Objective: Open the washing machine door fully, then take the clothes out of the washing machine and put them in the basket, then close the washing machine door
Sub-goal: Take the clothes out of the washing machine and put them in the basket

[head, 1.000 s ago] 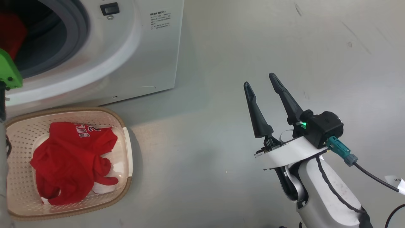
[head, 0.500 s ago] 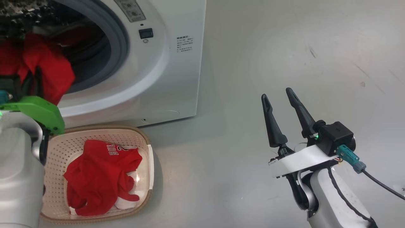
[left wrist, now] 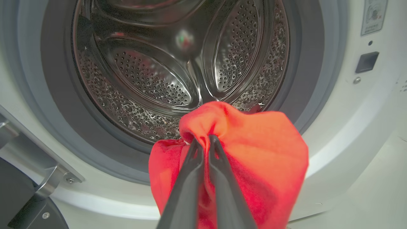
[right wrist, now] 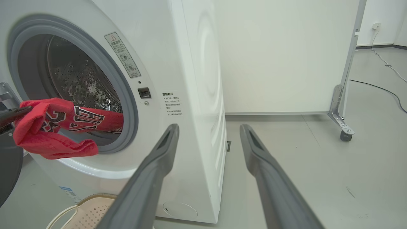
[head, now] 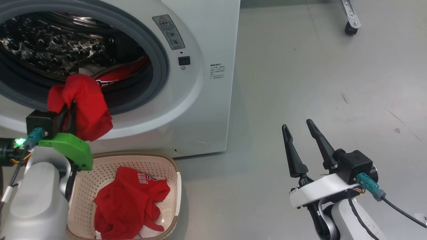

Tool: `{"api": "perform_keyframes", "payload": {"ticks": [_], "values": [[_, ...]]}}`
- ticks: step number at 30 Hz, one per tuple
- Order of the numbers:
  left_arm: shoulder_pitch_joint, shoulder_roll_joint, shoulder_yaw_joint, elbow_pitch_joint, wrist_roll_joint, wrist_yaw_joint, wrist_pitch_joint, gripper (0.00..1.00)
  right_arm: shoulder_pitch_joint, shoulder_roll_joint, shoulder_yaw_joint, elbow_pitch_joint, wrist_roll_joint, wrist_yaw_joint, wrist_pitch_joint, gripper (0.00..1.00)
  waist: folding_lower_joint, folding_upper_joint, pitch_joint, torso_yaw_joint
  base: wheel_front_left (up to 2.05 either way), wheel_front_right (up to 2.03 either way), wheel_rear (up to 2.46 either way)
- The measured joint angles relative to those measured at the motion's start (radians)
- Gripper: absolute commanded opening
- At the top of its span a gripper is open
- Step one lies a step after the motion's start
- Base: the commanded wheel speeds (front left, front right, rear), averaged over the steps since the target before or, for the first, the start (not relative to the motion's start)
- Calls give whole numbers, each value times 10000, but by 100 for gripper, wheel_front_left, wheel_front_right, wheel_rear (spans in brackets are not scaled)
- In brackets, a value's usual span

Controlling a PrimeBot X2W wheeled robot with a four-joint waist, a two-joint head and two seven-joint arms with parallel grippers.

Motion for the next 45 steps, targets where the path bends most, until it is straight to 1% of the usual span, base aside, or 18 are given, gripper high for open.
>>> {"api": "perform_keyframes", "payload": {"ticks": [3, 10, 18, 24, 33, 38, 45], "values": [[373, -63, 33, -548, 0, -2, -4, 0, 147, 0, -4, 0, 10, 54, 0, 100, 0, 0, -286, 125, 0, 0, 0], [785, -159, 366, -2589, -6, 19, -10, 0, 407, -6, -67, -73, 10, 56, 0, 100, 0, 0, -731, 363, 0, 0, 0], [1292, -280, 663, -4378, 2, 153, -10, 0, 505, -6, -142, -234, 10, 56, 0, 100, 0, 0, -794, 486, 0, 0, 0], [1479, -303, 842, -5432, 75, 196, -13, 0, 589, -4, -167, -299, 10, 86, 0, 100, 0, 0, -761, 516, 0, 0, 0], [2032, -341, 874, -5977, 151, 201, -13, 0, 591, 2, -171, -376, 6, 142, 0, 100, 0, 0, -733, 501, 0, 0, 0], [2611, -364, 769, -5925, 157, 201, -13, 0, 608, 6, -163, -418, -10, 144, 0, 100, 0, 0, -662, 469, 0, 0, 0], [3151, -359, 558, -5499, 159, 180, -10, 0, 616, 13, -161, -562, -54, 144, 0, 100, 0, 0, -359, 414, 0, 0, 0]]}}
